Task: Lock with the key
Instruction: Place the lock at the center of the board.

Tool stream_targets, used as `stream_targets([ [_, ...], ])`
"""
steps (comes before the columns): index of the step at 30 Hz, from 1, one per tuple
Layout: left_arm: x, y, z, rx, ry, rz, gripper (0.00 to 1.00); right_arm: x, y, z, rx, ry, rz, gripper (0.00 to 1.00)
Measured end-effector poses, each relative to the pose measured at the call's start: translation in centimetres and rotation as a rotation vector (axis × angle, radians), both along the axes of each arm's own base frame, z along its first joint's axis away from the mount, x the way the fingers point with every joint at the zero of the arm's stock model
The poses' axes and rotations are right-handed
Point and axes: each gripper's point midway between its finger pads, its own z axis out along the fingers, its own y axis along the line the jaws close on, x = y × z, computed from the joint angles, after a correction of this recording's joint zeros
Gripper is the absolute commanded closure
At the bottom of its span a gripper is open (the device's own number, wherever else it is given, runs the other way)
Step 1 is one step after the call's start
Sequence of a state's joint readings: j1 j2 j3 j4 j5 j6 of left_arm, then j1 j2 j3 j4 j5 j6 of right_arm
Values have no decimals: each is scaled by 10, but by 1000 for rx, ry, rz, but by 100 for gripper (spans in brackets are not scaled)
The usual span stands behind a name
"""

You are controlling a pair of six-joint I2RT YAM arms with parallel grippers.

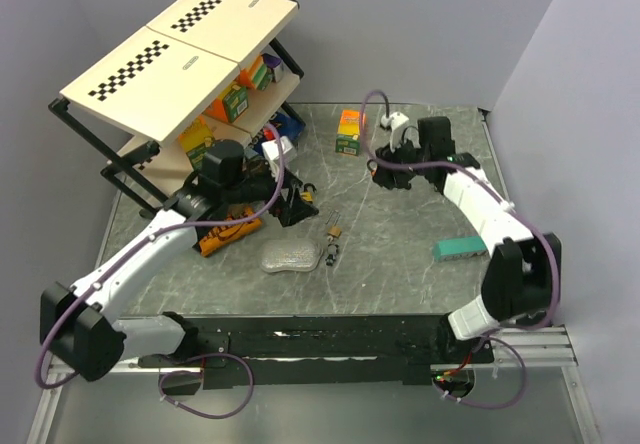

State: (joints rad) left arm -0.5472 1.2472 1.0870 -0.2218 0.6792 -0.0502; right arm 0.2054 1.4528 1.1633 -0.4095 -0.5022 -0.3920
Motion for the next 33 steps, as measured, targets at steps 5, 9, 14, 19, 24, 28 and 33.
stream_targets([
  [5, 23, 20, 0, 5, -221, 151, 4, 34, -10, -16, 48, 174, -230, 100],
  [9, 41, 32, 3, 44, -321, 241, 4, 40, -13, -45, 68, 317, -368, 100],
  [14, 61, 34, 9, 89, -326, 293, 4, 43, -16, -85, 27, 423, -478, 100],
  [19, 60, 34, 6, 93, -312, 297, 4, 46, -19, -119, -14, 486, -538, 98],
  [24, 62, 37, 2, 88, -267, 334, 4, 60, -21, -132, -30, 491, -581, 91],
  [28, 63, 37, -8, 102, -220, 346, 4, 75, -19, -134, -19, 477, -604, 87],
  [33, 62, 36, -25, 123, -146, 357, 4, 86, -17, -137, -10, 472, -632, 73],
])
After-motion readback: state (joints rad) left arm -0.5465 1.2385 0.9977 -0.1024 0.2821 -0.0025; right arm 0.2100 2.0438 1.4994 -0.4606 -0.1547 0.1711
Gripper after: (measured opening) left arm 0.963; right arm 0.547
